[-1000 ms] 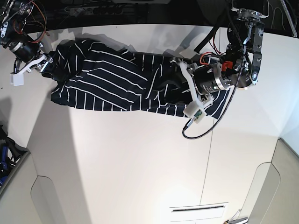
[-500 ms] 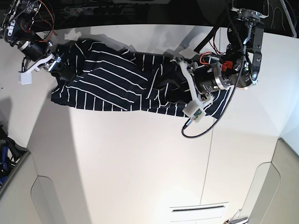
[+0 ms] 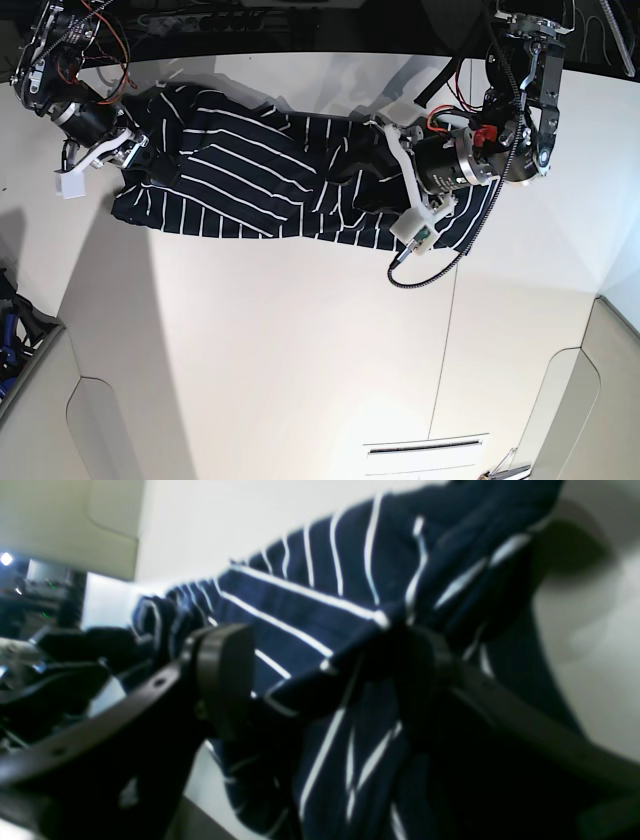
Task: Fold the T-shirt properly
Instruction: 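Lay the folded end down and reposition the left gripper on the fold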
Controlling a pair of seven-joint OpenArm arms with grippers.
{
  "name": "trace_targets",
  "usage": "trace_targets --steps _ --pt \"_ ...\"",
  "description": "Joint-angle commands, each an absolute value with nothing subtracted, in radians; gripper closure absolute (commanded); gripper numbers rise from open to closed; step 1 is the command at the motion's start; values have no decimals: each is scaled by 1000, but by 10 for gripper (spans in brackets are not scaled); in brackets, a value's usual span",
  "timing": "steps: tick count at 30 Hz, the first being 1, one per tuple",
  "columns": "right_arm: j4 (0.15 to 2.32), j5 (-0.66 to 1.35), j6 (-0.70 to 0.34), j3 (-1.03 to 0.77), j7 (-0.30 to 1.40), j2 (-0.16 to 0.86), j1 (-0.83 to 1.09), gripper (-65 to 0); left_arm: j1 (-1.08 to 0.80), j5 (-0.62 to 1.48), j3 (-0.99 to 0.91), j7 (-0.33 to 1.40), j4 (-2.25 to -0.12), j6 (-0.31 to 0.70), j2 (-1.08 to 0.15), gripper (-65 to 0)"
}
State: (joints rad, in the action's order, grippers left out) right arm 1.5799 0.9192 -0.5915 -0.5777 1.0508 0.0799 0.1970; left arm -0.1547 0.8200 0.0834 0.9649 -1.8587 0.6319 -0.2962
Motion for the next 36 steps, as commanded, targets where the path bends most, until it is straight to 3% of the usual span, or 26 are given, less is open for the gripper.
trace_targets --steps 1,10,12,16,26,32,34,36 --pt "1594 925 -598 -575 1028 80 192 -429 -141 841 79 947 -1876 633 -299 -393" --pt "1594 864 -588 -574 1009 78 194 -416 -134 853 23 947 -1880 633 -300 -392" --pt "1594 813 -588 -574 981 78 194 -309 -134 881 -13 951 -1881 638 -299 -392" --pt "1594 753 -588 -574 943 96 195 0 -134 927 -88 976 -1881 660 -299 -392" --pt "1594 763 -588 -574 916 215 191 0 -147 897 -278 1052 -1880 663 -300 -392" --pt "1594 767 -588 -575 916 219 191 0 -245 897 -315 1016 -1880 671 -299 -390" --pt "1594 770 -588 -575 916 218 191 0 -292 874 -310 956 -1880 671 -299 -363" --pt "1594 770 -588 -575 916 219 191 0 -328 820 -307 884 -1880 670 -298 -289"
